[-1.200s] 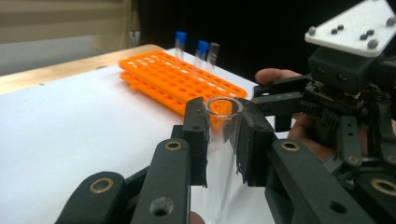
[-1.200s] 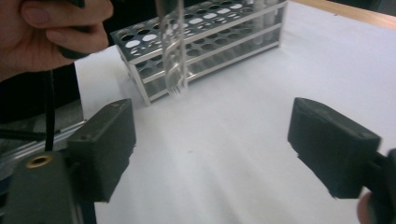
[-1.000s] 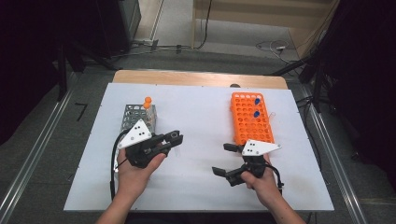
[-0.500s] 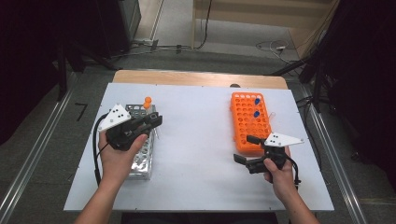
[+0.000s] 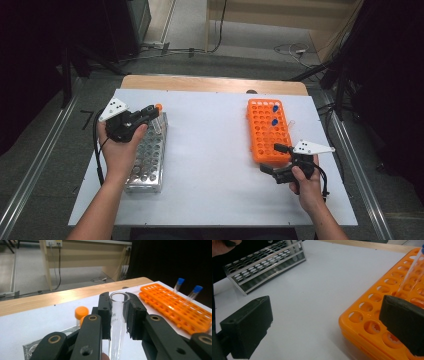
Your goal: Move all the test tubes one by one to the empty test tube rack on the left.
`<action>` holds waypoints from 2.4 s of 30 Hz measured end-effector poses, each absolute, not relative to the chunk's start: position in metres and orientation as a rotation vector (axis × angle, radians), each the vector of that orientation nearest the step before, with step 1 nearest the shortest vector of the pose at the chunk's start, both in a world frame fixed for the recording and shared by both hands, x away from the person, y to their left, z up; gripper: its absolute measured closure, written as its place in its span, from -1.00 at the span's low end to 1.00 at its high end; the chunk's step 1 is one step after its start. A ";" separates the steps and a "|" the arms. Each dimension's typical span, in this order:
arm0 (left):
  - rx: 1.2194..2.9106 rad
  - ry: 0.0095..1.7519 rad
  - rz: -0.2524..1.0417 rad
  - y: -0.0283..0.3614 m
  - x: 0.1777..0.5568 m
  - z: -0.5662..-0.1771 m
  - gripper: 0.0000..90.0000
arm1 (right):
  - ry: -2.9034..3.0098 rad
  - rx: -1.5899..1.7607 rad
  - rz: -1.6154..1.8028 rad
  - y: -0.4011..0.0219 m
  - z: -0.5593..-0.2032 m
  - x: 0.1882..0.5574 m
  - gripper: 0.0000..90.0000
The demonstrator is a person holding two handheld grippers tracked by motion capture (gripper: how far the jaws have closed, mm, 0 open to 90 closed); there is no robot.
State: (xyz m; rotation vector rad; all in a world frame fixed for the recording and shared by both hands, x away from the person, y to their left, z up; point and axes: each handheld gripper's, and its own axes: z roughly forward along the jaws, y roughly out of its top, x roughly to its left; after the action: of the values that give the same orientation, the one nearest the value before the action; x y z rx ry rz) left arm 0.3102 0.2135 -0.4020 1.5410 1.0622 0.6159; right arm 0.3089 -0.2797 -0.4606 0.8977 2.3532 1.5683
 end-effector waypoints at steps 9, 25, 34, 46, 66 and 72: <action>1.499 1.132 0.665 0.214 0.325 -0.412 0.69 | 2.351 0.892 1.560 -0.280 -0.461 0.309 -1.00; 1.516 1.227 0.760 0.198 0.327 -0.429 0.68 | 2.338 0.899 1.557 -0.282 -0.461 0.309 -1.00; 1.533 1.227 0.761 0.197 0.325 -0.428 0.54 | 2.345 0.901 1.551 -0.280 -0.462 0.310 -1.00; 1.552 1.143 0.653 0.192 0.311 -0.420 -0.23 | 2.308 0.915 1.561 -0.289 -0.460 0.312 -1.00; 1.580 0.978 0.482 0.170 0.273 -0.427 -0.98 | 2.186 1.043 1.481 -0.315 -0.449 0.341 -1.00; 1.594 0.964 0.465 0.164 0.273 -0.428 -0.99 | 2.128 1.090 1.415 -0.315 -0.447 0.359 -1.00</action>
State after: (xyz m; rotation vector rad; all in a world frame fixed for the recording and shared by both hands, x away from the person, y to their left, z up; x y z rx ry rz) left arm 0.2726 0.1643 -0.4276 1.5939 0.9644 0.4645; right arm 0.3588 -0.3148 -0.4467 1.0897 2.1278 1.4152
